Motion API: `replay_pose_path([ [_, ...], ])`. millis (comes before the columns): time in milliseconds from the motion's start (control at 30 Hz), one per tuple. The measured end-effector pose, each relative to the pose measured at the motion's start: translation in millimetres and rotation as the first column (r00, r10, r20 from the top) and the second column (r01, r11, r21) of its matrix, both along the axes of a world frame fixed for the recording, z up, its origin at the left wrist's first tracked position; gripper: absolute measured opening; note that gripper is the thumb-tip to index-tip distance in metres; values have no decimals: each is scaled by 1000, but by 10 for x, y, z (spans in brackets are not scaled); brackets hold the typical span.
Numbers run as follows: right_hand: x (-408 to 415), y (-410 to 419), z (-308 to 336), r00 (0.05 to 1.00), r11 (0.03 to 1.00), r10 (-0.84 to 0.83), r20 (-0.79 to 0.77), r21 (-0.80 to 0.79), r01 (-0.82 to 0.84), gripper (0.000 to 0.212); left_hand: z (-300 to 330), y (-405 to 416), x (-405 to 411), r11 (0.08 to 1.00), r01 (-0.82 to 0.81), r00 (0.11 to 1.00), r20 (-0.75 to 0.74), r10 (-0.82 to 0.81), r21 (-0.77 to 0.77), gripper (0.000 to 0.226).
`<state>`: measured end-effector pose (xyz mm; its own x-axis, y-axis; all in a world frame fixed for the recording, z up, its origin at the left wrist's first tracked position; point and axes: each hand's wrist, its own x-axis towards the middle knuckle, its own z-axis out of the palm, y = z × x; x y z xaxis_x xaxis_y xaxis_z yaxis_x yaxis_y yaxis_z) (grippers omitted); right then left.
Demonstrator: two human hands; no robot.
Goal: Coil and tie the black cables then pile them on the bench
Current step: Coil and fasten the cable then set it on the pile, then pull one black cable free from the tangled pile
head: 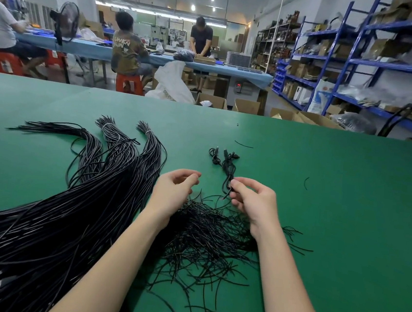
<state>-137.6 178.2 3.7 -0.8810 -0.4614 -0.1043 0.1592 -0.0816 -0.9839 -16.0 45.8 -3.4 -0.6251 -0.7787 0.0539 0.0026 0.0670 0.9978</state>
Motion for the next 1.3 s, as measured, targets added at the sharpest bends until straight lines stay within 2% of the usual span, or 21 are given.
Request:
replay_pose_path([
  [133, -250, -142, 13, 993, 994, -108, 56, 9, 107, 11, -11, -1, -13, 1000, 14, 1000, 8, -14, 0, 12],
  [300, -723, -551, 92, 982, 980, -187, 1, 69, 186, 17, -39, -14, -31, 999, 38, 999, 25, -38, -13, 12],
  [500, -1048, -721, -88, 986, 938, -162, -25, 307, 162, 22, -61, -50, -32, 999, 49, 998, 28, -49, -10, 13],
  [667, -1021, -671, -161, 980, 932, -188, -57, 303, 197, 23, -59, -35, -33, 998, 63, 997, 39, -63, -18, 13],
  [800, -918, -638, -107, 965, 926, -191, -178, 293, 237, 20, -36, -12, -23, 997, 69, 997, 47, -68, -16, 13],
  [867, -826, -602, -36, 961, 934, -132, -242, 296, 203, 20, -23, -3, -19, 997, 69, 996, 51, -68, -18, 13],
  [933, -702, -561, 27, 922, 918, 20, -386, 374, 136, 18, -16, 6, -24, 997, 69, 996, 57, -68, -23, 13],
  [1000, -523, -516, 59, 788, 825, 307, -533, 563, 59, 24, -7, 26, -26, 998, 65, 996, 57, -63, -26, 12],
  [1067, -315, -484, 34, 646, 692, 551, -528, 722, 0, 38, 6, 45, -28, 997, 64, 996, 57, -62, -36, 12],
  [1100, -213, -465, 12, 601, 641, 619, -506, 768, -13, 41, 11, 52, -28, 997, 67, 996, 57, -64, -42, 12],
  [1233, 118, -362, -84, 545, 555, 693, -471, 832, 14, 37, 24, 40, -11, 997, 61, 996, 66, -58, -50, 11],
  [1300, 231, -273, -134, 558, 570, 673, -486, 821, 29, 34, 21, 6, -3, 995, 39, 995, 93, -31, -91, 10],
])
